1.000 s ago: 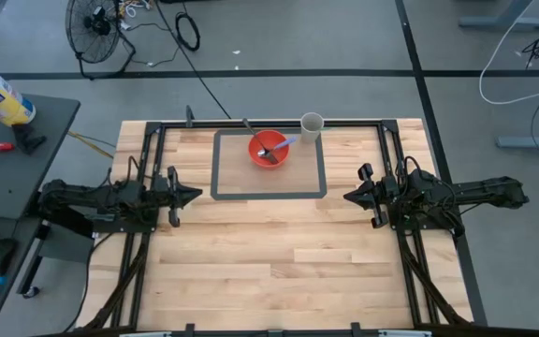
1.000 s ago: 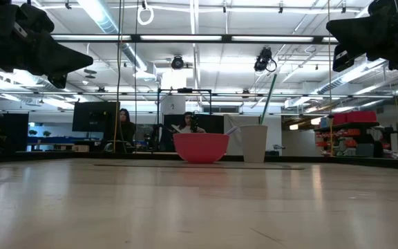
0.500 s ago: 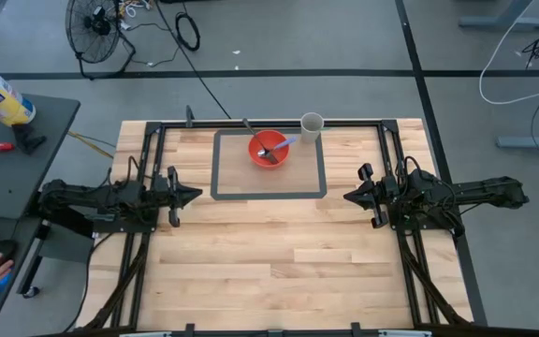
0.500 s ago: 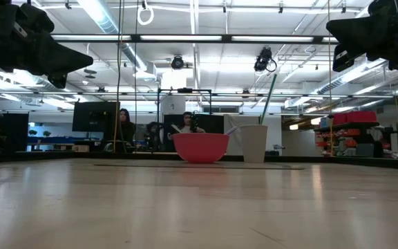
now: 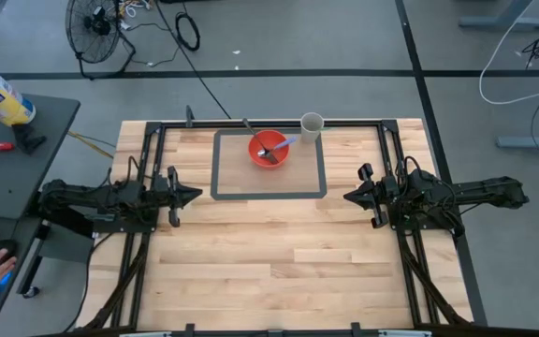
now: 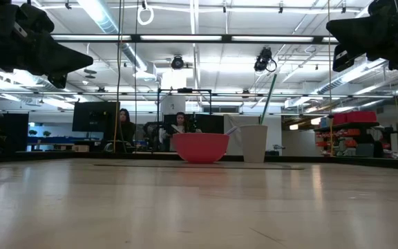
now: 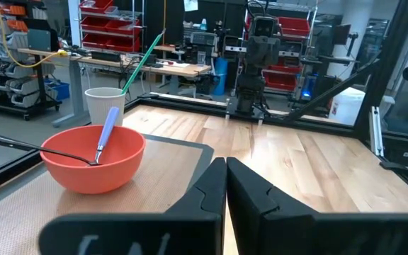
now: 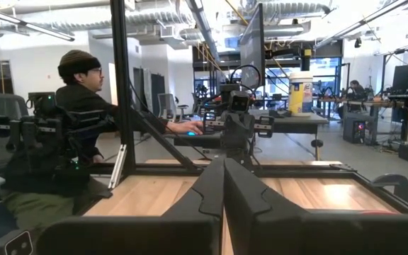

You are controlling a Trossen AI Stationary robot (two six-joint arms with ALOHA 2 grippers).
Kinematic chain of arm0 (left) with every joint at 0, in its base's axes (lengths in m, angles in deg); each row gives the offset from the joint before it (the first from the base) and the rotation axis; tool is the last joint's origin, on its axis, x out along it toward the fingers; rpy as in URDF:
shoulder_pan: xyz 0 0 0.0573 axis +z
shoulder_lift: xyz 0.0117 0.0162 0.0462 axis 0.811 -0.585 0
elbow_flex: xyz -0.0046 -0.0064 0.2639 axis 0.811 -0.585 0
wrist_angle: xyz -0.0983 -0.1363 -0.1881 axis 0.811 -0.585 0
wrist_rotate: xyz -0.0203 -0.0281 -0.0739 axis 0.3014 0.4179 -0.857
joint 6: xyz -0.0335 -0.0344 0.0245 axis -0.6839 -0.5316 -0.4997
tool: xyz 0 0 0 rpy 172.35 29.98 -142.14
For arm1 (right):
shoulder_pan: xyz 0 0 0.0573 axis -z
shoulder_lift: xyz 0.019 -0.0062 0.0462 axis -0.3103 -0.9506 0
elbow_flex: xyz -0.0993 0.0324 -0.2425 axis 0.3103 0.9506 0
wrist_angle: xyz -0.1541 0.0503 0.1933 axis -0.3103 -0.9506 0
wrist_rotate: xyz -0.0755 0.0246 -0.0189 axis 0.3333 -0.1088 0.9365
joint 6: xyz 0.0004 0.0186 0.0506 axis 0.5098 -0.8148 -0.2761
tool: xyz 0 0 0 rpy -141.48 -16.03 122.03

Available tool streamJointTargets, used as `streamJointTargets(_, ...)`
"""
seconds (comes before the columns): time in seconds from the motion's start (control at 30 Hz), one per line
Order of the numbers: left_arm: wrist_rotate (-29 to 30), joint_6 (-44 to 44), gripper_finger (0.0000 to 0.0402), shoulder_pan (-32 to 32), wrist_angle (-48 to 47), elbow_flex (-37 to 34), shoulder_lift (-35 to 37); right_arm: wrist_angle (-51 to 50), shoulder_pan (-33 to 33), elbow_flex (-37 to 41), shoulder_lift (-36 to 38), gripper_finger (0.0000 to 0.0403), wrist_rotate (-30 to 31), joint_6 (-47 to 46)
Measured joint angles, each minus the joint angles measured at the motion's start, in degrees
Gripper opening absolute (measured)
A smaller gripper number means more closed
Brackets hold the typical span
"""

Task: Pick & Place Utensil
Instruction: Return to Home Position

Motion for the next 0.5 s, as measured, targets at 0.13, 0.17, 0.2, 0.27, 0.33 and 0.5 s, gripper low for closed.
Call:
streamJointTargets(0.13, 0.0, 0.0, 0.0014, 0.0, 0.0, 0.0, 0.0, 0.0, -0.01, 0.0, 0.01, 0.0011, 0.0, 0.0)
streamJointTargets(0.17, 0.0, 0.0, 0.0014, 0.0, 0.0, 0.0, 0.0, 0.0, 0.01, 0.0, 0.01, 0.0011, 0.02, 0.0)
streamJointTargets(0.2, 0.0, 0.0, 0.0014, 0.0, 0.0, 0.0, 0.0, 0.0, 0.01, 0.0, 0.01, 0.0011, 0.0, 0.0)
streamJointTargets(0.27, 0.0, 0.0, 0.0014, 0.0, 0.0, 0.0, 0.0, 0.0, 0.0, 0.0, 0.0, 0.0011, 0.01, 0.0)
streamJointTargets(0.33, 0.0, 0.0, 0.0014, 0.0, 0.0, 0.0, 0.0, 0.0, -0.01, 0.0, 0.0, 0.0011, 0.0, 0.0)
streamJointTargets(0.5, 0.0, 0.0, 0.0014, 0.0, 0.0, 0.0, 0.0, 0.02, -0.01, 0.0, -0.02, 0.0011, 0.02, 0.0)
